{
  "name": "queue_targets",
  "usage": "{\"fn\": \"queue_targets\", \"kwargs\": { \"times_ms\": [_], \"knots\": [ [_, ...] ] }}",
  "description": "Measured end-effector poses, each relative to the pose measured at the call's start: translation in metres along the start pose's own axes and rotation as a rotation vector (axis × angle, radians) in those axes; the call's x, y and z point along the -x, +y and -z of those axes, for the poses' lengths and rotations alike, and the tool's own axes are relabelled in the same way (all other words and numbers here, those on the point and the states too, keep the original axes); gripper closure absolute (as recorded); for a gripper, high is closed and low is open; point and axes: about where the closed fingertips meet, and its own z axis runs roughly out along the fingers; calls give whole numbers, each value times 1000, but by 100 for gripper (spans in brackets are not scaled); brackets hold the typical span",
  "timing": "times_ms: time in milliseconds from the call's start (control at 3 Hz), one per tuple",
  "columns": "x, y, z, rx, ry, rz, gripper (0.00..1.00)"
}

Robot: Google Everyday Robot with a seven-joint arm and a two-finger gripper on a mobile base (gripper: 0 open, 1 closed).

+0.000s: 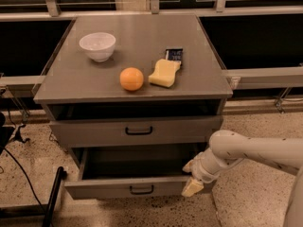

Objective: Open middle drawer

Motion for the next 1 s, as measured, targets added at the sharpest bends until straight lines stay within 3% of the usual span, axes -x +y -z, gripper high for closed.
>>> {"fn": "queue_targets", "kwargs": {
  "times_ms": [333, 667, 1000],
  "knots": [
    [0, -1, 1, -11, -1, 1, 71],
    [3, -4, 7, -63, -7, 8, 94],
    [16, -20, 10, -176, -86, 59, 100]
  ]
}}
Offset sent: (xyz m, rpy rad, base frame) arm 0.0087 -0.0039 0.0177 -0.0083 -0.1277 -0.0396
